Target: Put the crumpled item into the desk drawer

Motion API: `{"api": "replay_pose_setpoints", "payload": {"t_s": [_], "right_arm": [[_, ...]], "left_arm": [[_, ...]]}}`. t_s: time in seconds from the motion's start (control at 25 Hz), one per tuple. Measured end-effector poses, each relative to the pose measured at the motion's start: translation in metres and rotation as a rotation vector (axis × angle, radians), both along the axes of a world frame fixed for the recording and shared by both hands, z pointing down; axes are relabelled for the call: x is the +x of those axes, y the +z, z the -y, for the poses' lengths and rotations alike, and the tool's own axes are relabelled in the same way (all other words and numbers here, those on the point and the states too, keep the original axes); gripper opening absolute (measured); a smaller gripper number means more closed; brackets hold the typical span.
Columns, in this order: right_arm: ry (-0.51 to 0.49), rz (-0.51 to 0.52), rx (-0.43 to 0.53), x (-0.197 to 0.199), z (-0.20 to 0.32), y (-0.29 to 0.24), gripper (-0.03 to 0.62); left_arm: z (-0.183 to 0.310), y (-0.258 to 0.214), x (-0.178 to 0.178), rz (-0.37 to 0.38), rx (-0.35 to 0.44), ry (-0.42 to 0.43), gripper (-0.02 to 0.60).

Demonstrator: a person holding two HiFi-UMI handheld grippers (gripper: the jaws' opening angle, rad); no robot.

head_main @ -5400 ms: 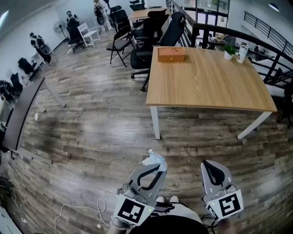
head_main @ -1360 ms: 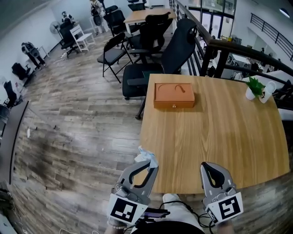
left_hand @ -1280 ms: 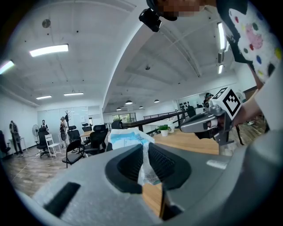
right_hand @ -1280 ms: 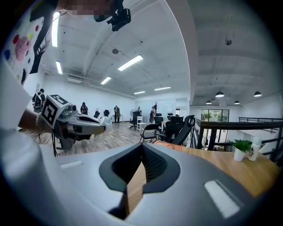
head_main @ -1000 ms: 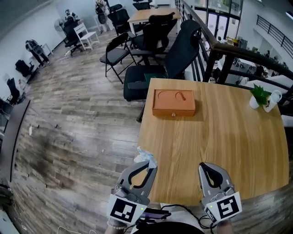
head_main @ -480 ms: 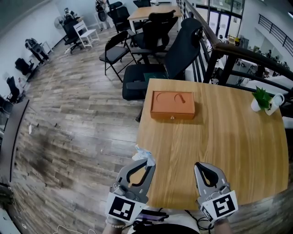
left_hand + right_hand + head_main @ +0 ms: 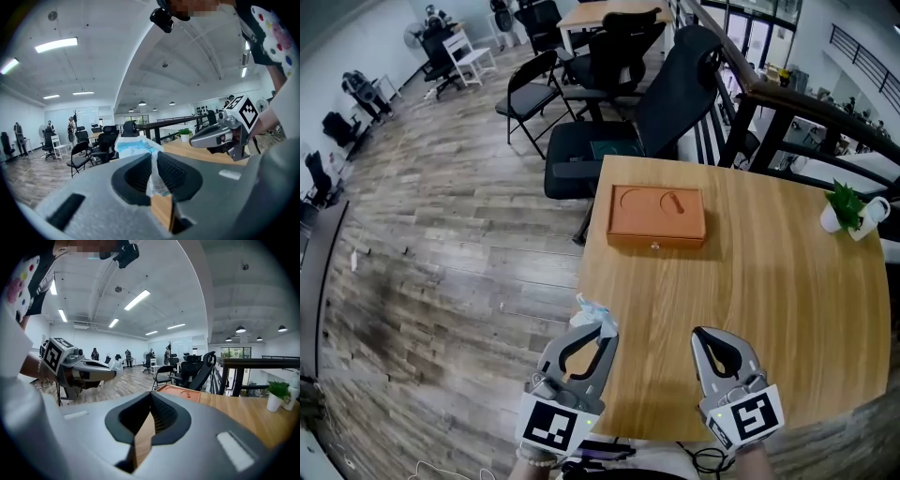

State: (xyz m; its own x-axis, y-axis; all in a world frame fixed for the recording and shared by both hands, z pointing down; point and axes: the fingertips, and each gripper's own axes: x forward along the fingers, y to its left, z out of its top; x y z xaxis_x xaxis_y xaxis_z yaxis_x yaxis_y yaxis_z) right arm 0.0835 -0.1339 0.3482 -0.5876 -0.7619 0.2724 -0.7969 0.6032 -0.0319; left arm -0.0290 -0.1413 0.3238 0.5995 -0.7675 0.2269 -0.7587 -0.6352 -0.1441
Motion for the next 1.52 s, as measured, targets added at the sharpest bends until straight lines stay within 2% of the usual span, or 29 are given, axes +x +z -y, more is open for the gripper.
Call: {"api": "replay_pose_setpoints", "payload": {"t_s": [0.28, 0.8, 1.32, 1.52], "right_arm": [[-0.001, -0.012, 0.003, -0.010, 0.038, 0.014, -0.005], [0.002, -0.077, -0.040, -0.026, 0.097, 0.067, -0.004], [0.063, -0.074, -0.132, -0.038, 0.155, 0.129, 0.081], [0.092, -0.037, -0.178, -0.046, 0.170, 0.151, 0.089]], "left_arm": [[0.029, 0.019, 0.000, 0.011, -0.022, 0.035, 0.048], [0.082, 0.047, -0.011, 0.000, -0.046, 0.024, 0.048], [0.119, 0.080, -0.019, -0.016, -0.074, 0.000, 0.048], [0.122, 0.088, -0.023, -0.008, -0.083, -0.006, 0.048]]}}
